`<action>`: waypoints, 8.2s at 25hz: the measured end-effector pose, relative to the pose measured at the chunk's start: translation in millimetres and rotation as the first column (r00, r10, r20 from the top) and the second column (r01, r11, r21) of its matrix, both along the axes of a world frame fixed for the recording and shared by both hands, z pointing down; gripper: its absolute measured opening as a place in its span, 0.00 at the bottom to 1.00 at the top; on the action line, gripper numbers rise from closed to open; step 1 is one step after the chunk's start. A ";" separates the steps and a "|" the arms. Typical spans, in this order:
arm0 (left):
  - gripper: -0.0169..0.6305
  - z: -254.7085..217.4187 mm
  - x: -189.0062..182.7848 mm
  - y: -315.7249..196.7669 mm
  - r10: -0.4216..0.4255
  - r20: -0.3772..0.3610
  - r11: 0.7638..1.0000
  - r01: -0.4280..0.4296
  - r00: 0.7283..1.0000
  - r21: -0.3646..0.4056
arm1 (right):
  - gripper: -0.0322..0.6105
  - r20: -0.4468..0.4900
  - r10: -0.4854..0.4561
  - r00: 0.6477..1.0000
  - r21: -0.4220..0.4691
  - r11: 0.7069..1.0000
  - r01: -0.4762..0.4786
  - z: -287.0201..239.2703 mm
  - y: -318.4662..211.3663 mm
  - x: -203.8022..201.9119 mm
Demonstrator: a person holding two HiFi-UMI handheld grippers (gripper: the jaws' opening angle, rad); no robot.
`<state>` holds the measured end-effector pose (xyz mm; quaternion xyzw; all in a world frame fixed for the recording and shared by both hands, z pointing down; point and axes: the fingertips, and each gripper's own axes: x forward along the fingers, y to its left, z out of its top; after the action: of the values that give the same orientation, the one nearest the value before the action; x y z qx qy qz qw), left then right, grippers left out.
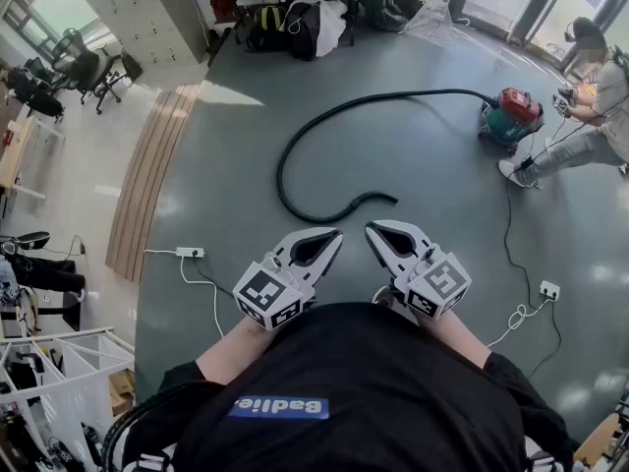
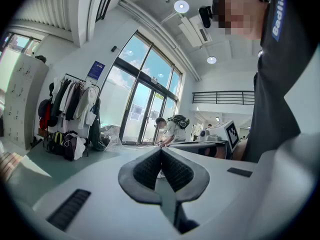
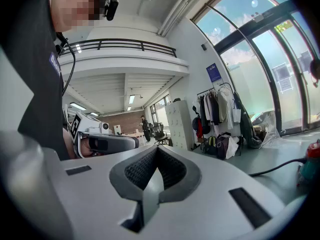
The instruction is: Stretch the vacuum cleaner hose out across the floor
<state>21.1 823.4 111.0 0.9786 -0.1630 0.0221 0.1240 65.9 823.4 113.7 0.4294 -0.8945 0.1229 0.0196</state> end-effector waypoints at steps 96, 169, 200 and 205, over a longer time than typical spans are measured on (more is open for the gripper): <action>0.04 40.7 75.6 -835.9 -0.399 0.084 0.917 0.400 0.913 0.011 | 0.04 -0.106 -0.447 0.888 -0.104 0.893 0.437 59.9 -854.3 99.2; 0.15 929.9 79.2 -978.0 -0.063 0.758 0.956 0.258 0.649 -0.142 | 0.37 -0.583 -0.761 -0.284 -0.732 0.340 0.590 1086.4 -945.6 175.6; 0.28 1029.6 25.3 -964.2 0.017 0.950 0.925 0.357 0.310 -0.133 | 0.30 -0.719 -0.693 0.054 -0.552 0.617 0.561 972.3 -1051.9 185.3; 0.28 982.3 18.9 -1009.4 0.008 0.969 0.966 0.247 0.248 -0.071 | 0.38 -0.726 -0.682 0.083 -0.447 0.560 0.698 949.8 -1056.1 104.2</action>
<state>40.1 -185.9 1093.2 0.7273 -0.2753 0.6203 0.1021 170.1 -232.7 1063.5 -0.0434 -0.8509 -0.1356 0.5057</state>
